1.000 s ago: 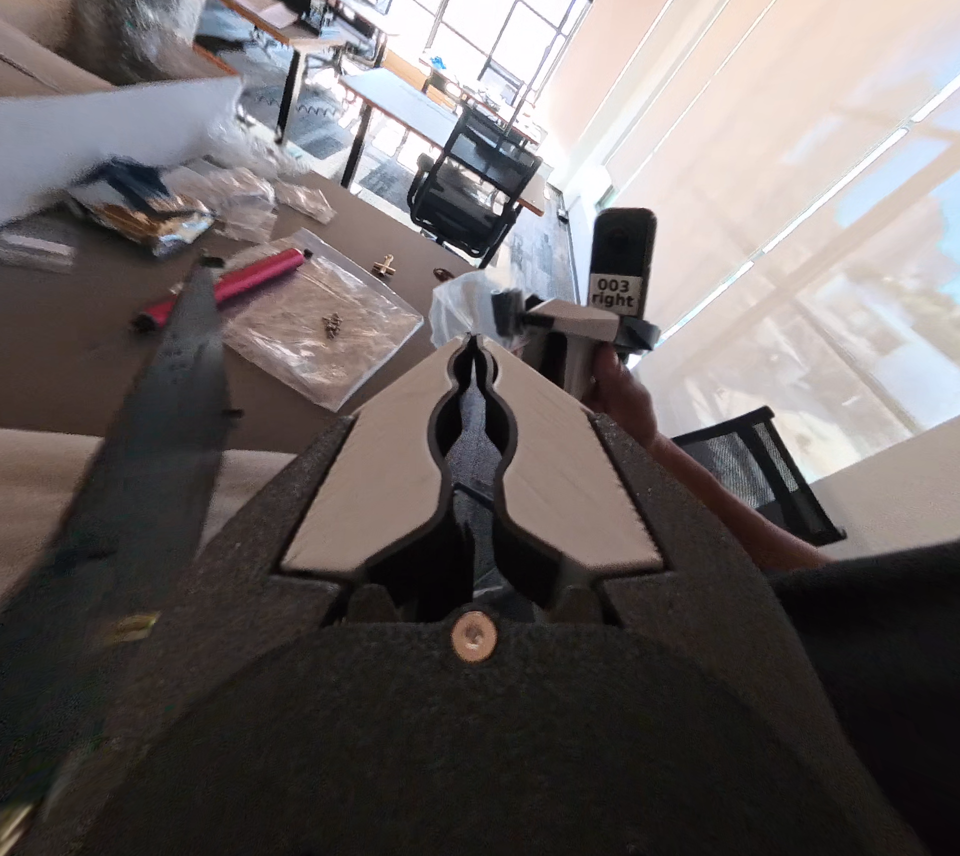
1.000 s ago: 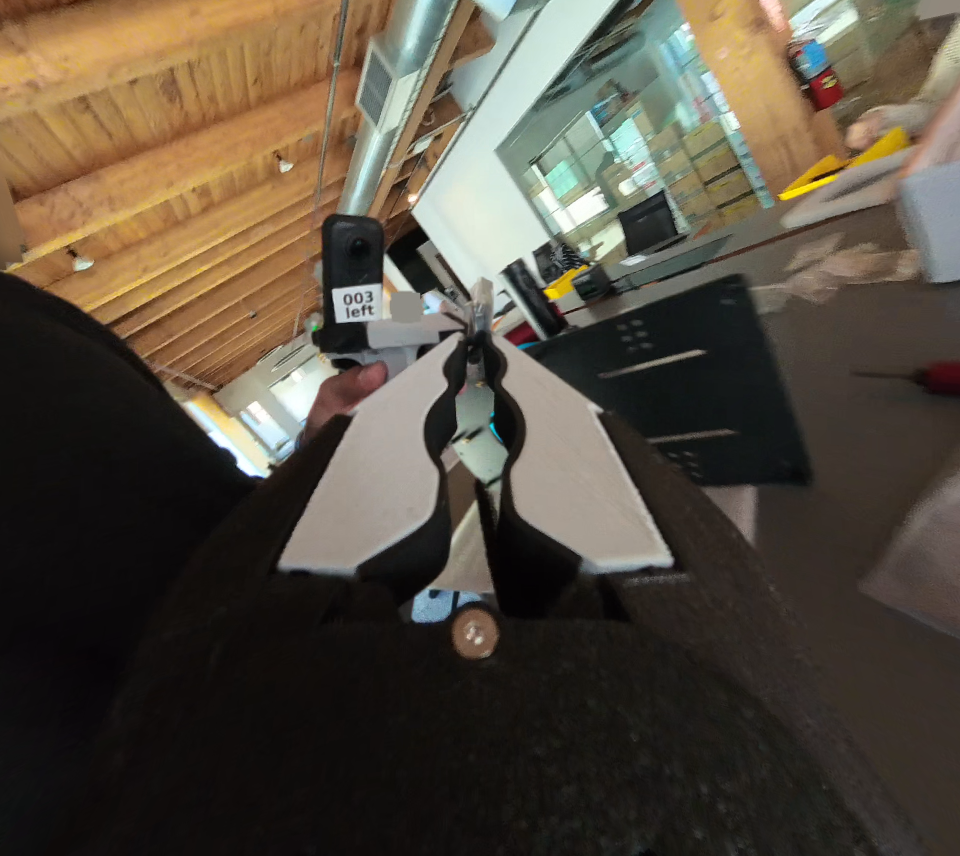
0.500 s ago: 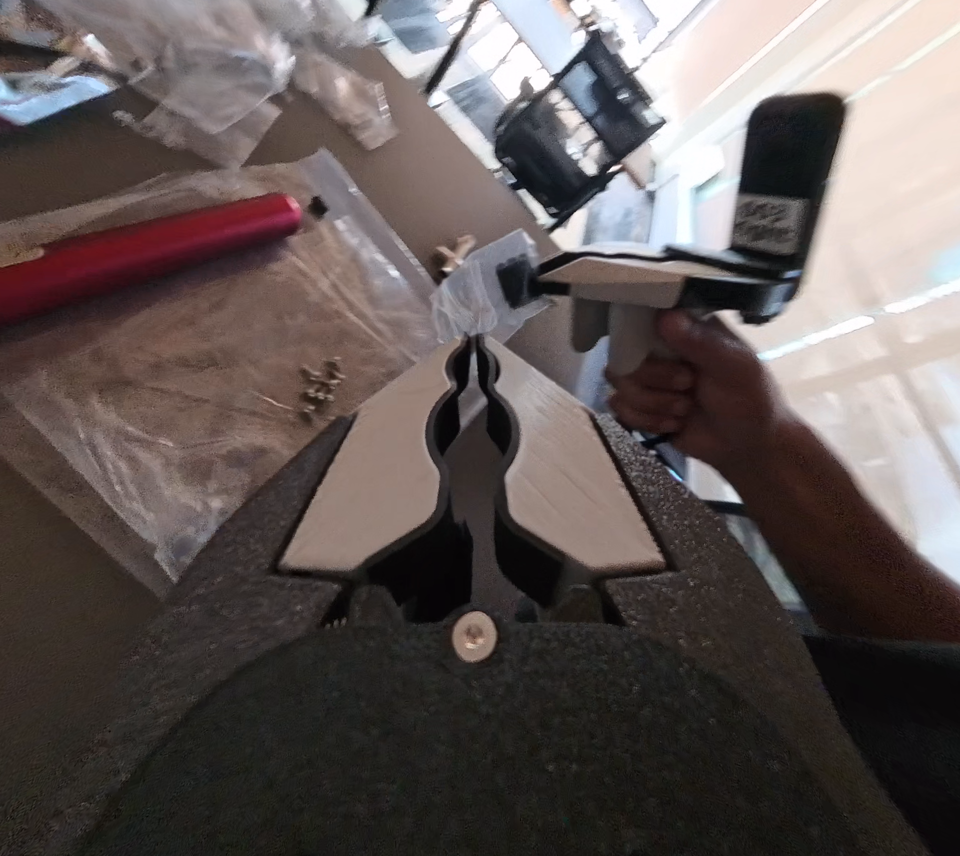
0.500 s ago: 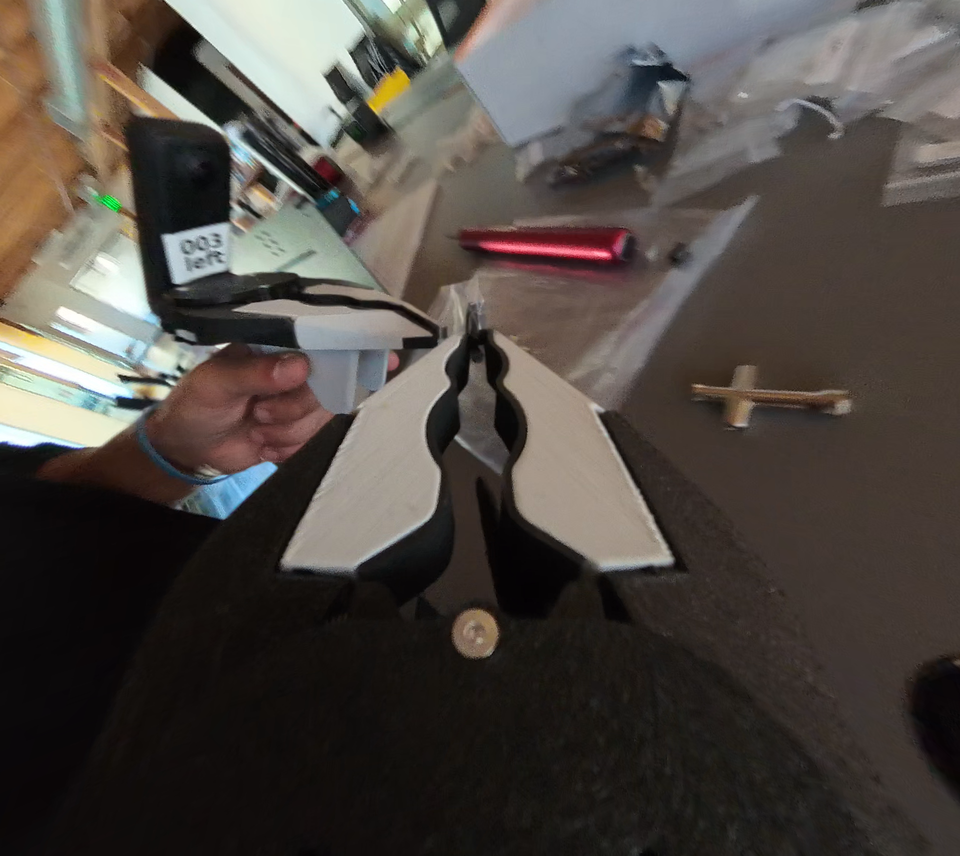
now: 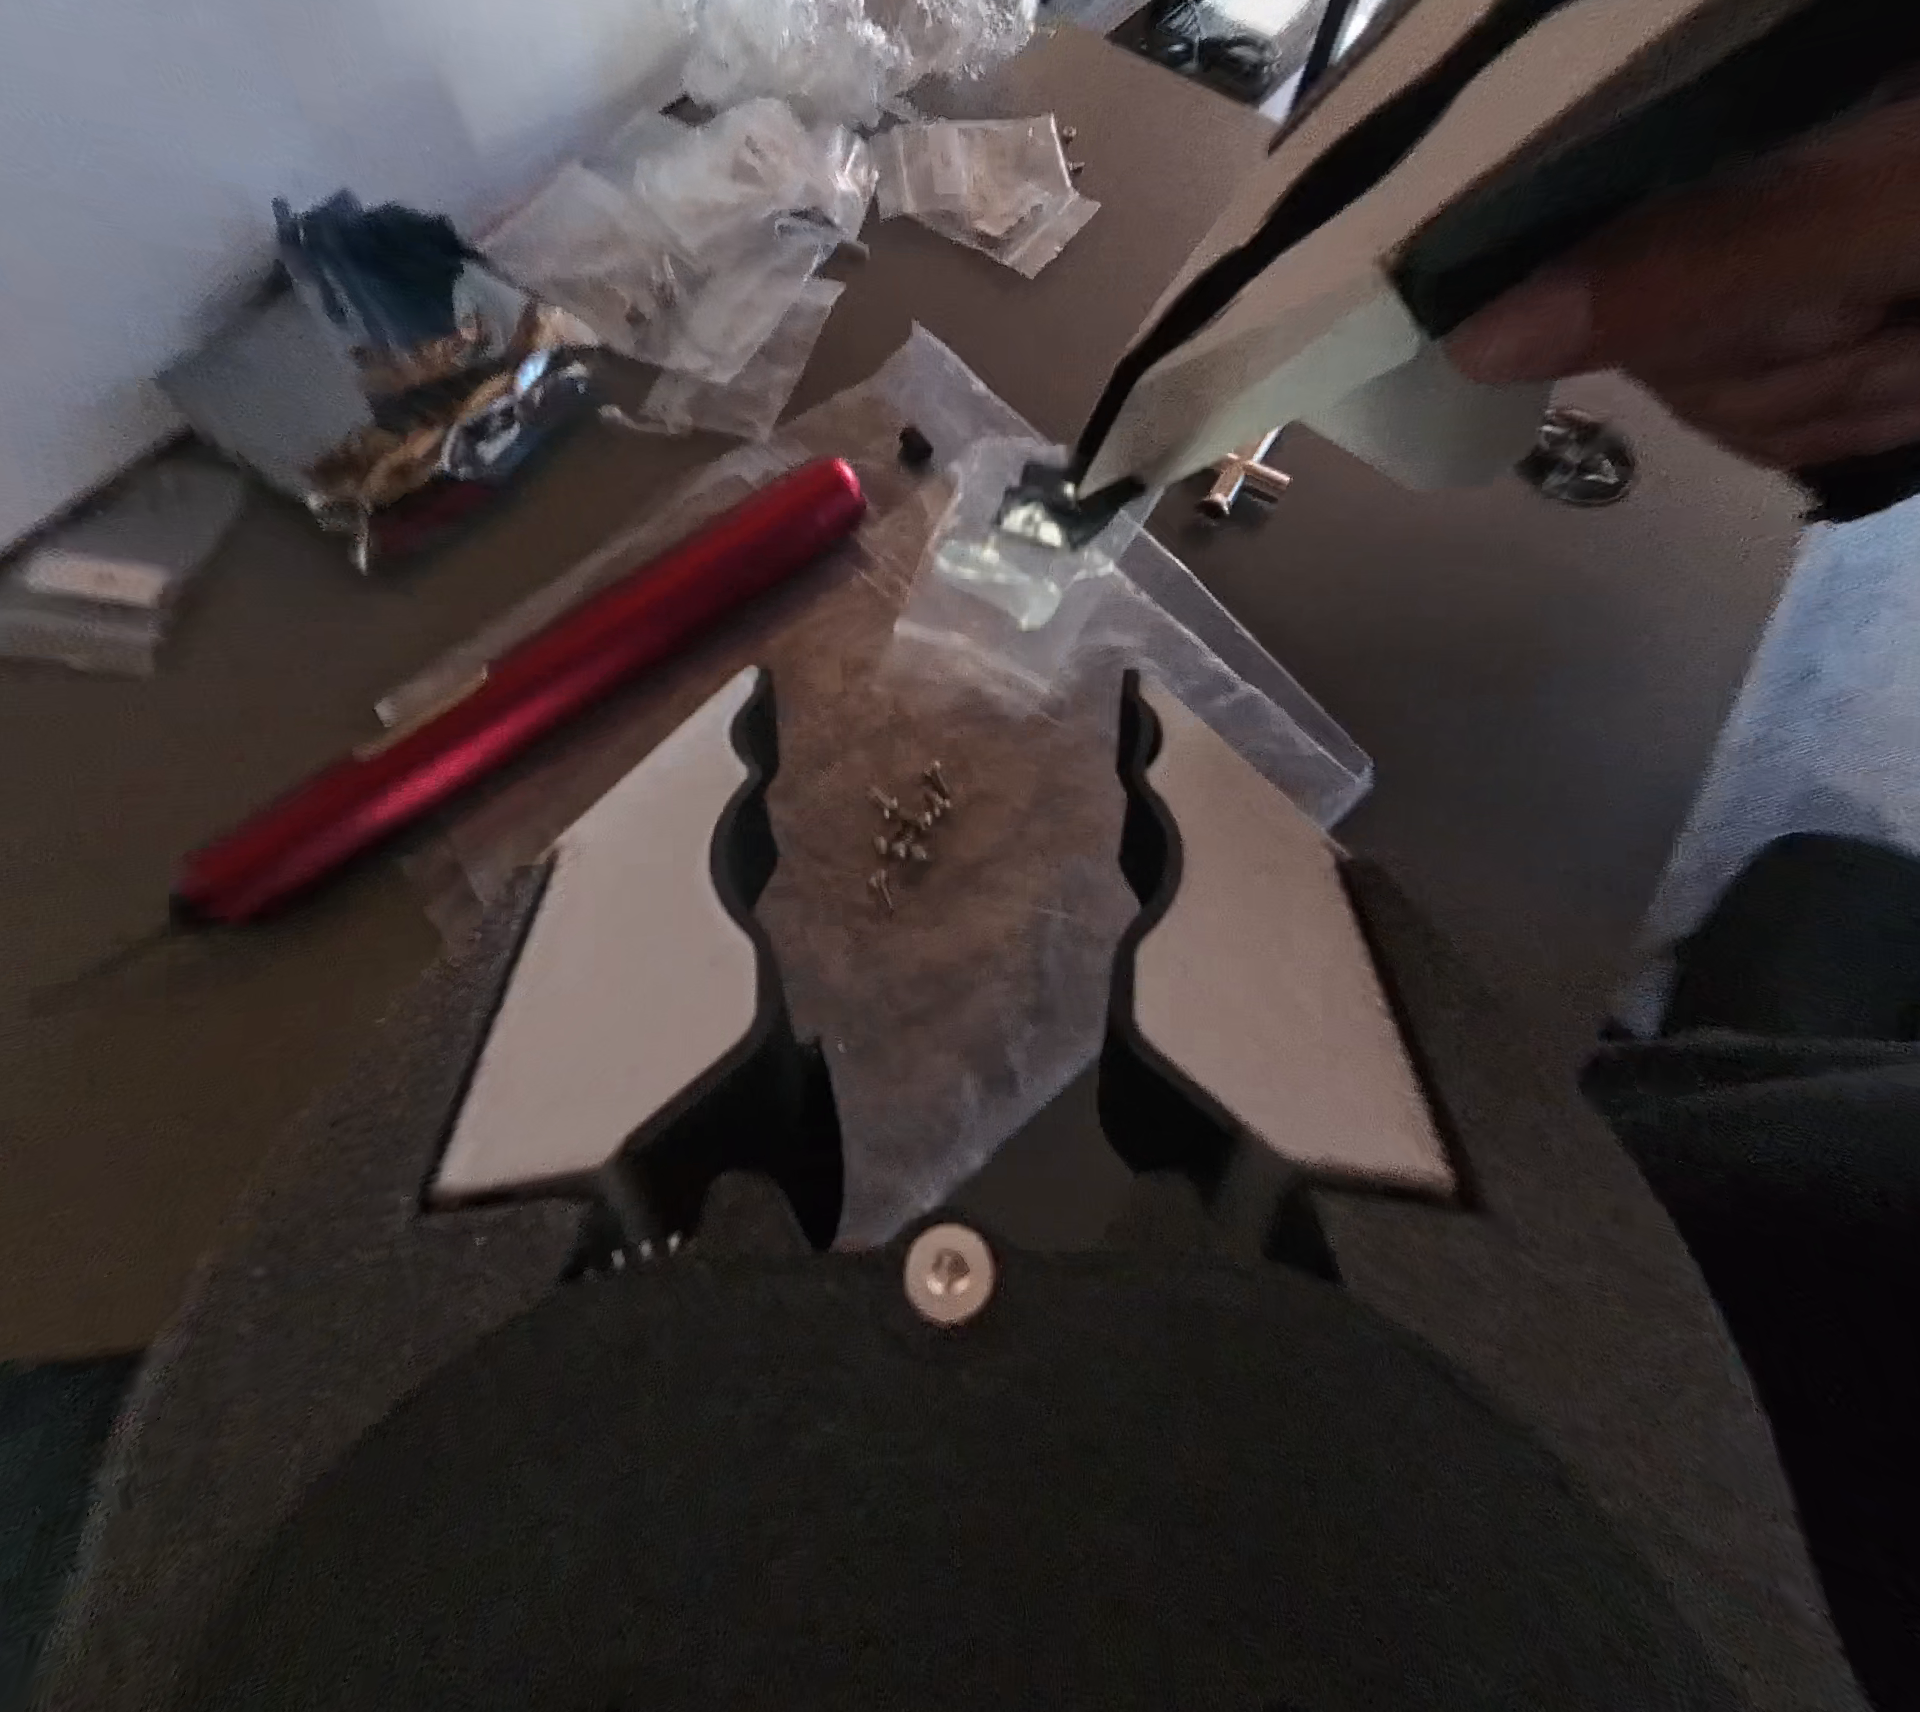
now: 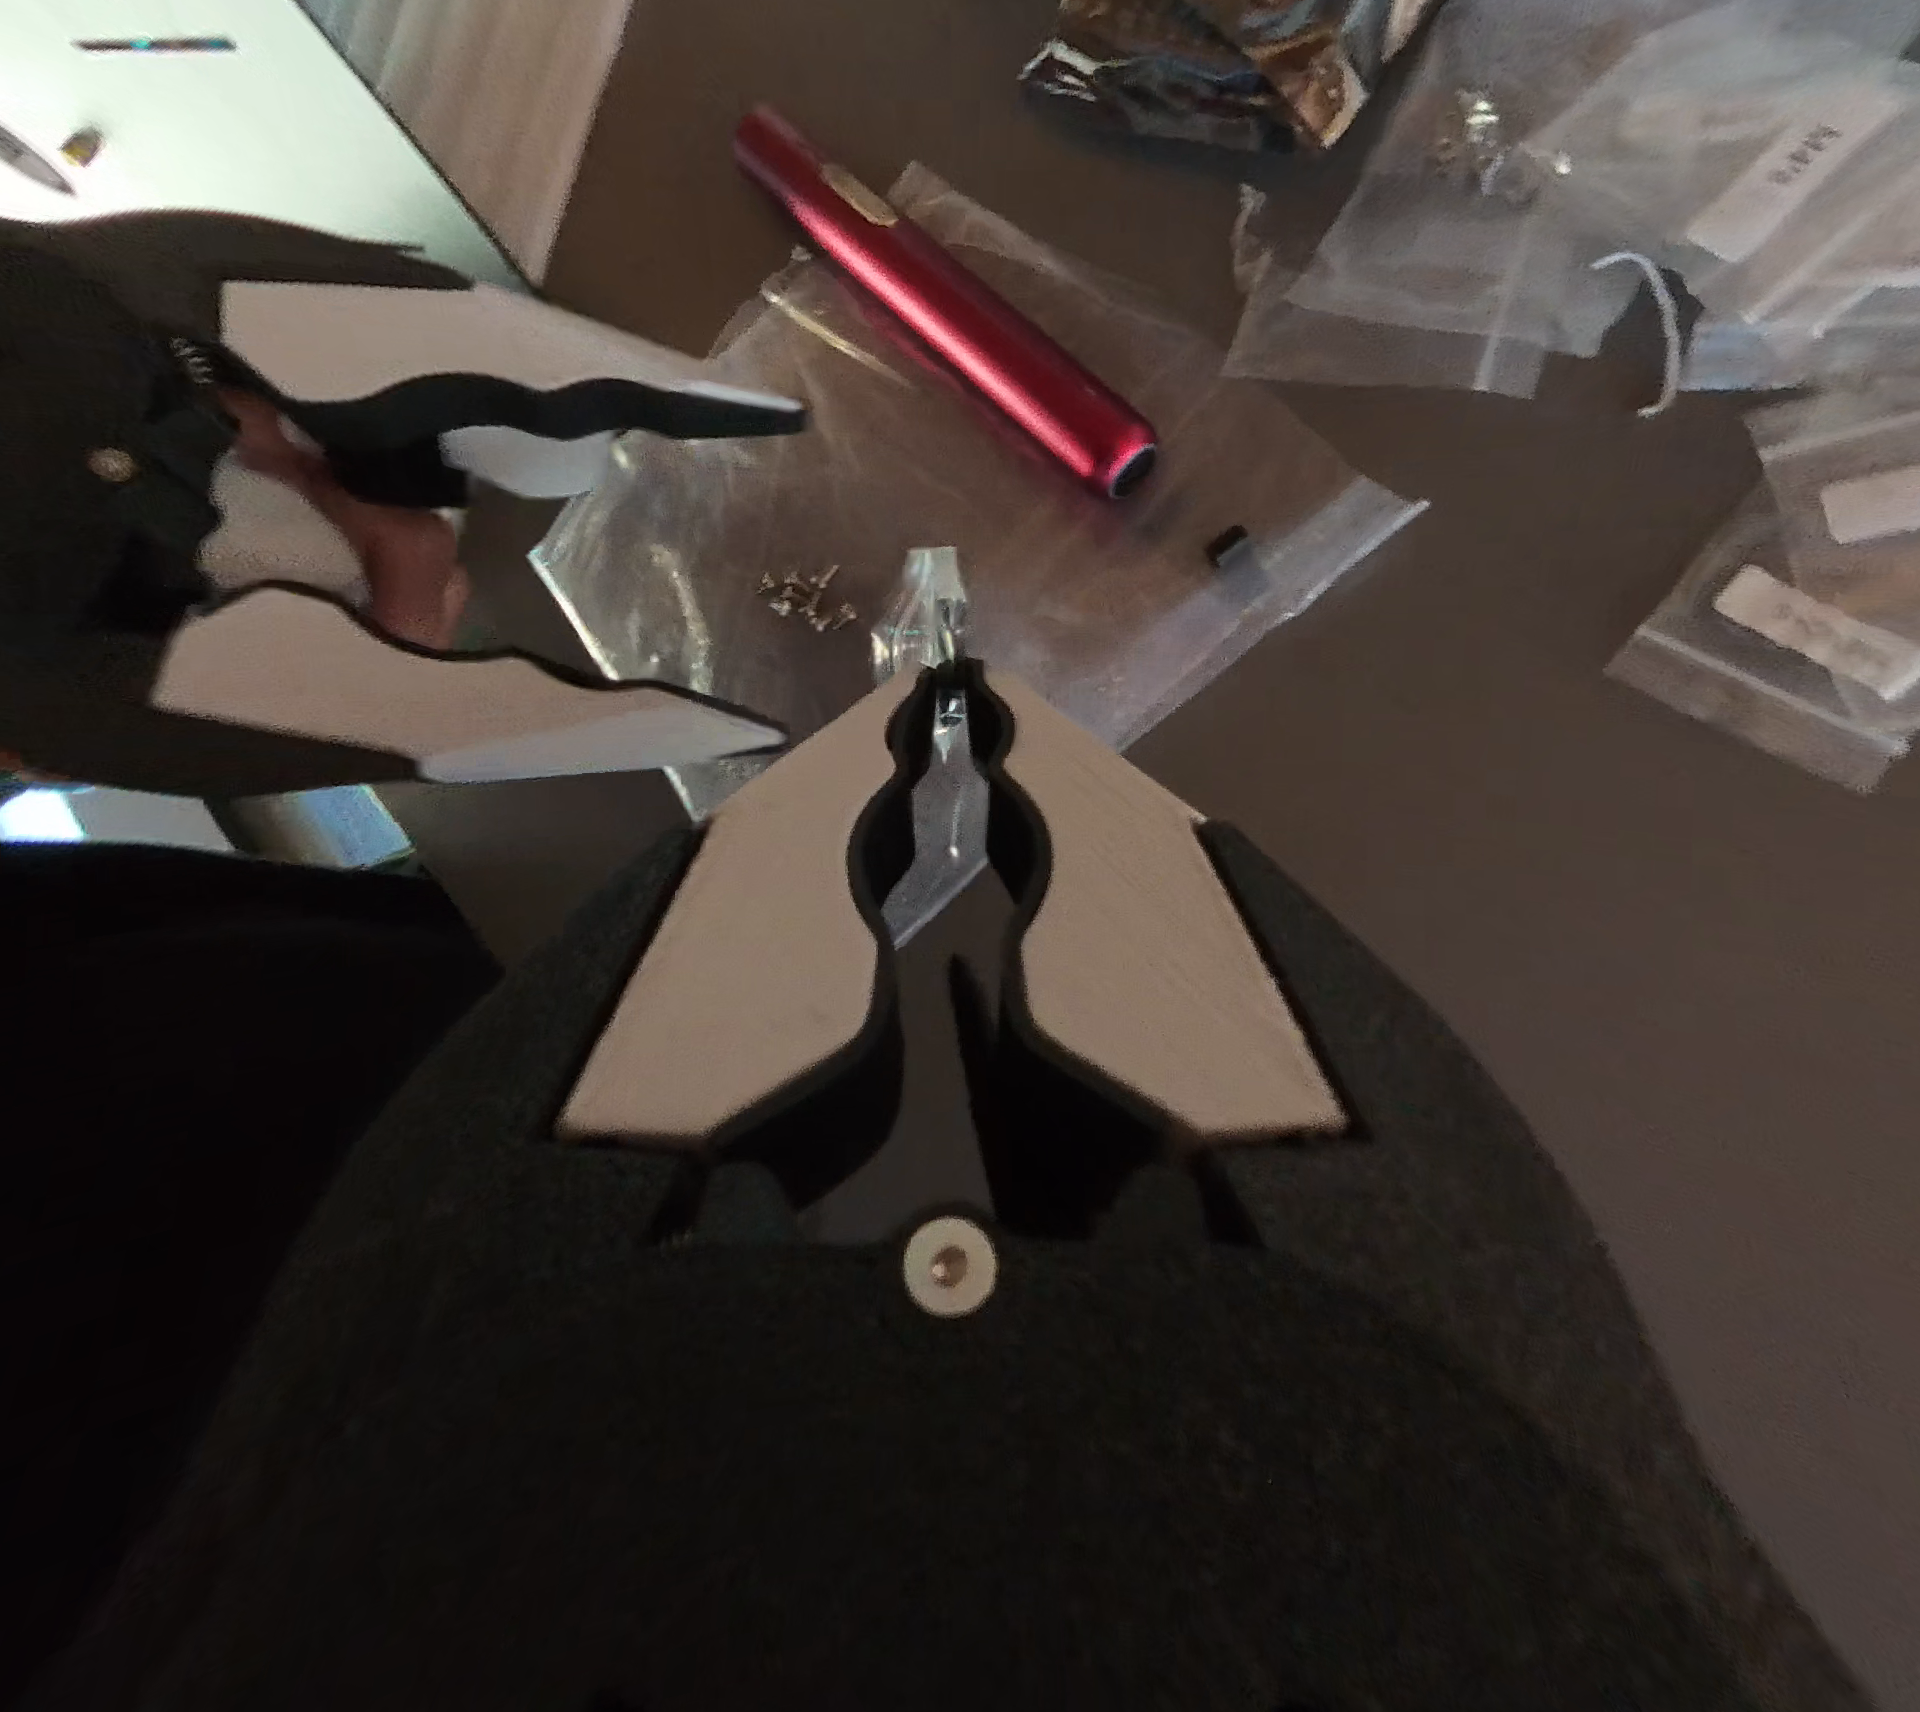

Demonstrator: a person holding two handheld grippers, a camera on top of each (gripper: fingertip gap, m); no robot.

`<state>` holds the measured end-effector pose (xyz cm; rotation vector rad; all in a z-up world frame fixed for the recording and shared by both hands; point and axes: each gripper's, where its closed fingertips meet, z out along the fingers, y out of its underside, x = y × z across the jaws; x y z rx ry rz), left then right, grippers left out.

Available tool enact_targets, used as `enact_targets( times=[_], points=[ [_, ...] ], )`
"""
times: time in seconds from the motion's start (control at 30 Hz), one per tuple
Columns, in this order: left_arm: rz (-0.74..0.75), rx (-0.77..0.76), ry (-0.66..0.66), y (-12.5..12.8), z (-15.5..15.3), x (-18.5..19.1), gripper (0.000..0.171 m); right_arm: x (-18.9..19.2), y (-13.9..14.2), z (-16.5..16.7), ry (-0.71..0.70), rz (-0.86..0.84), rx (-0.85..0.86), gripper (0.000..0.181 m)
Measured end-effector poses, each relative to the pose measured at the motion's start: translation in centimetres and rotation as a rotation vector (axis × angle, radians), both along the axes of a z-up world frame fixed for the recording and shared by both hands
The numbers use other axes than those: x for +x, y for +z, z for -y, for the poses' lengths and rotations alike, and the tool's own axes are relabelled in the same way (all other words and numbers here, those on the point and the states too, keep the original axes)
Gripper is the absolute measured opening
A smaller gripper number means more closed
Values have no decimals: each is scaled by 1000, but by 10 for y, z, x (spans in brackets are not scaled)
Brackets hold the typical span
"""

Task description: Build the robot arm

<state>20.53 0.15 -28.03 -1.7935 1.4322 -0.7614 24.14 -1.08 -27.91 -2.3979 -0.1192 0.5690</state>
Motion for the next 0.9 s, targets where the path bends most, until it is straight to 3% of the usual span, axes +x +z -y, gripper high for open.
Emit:
enact_targets(
  times=[0.2, 0.33, 0.5, 0.7, 0.77, 0.9],
  points=[
    [-31, 127, -75, -3, 6, 29, 65, -12, 12, -1, 78, -30, -12, 5],
    [-31, 167, -80, -5, 7, 35, 39, -9, 14, -1, 89, -38, -15, 5],
    [-24, 199, -68, -5, 6, 37, 31, -9, 16, -4, 112, -105, -12, 16],
    [-6, 230, -27, -2, 1, 35, 31, -9, 19, -15, 126, -213, -5, 0],
    [-21, 226, -19, -6, 0, 34, 33, -9, 13, -15, 148, -194, -35, 0],
    [-22, 166, 18, -8, -3, 26, 54, 1, 21, -21, 148, -53, -6, 0]
  ],
)
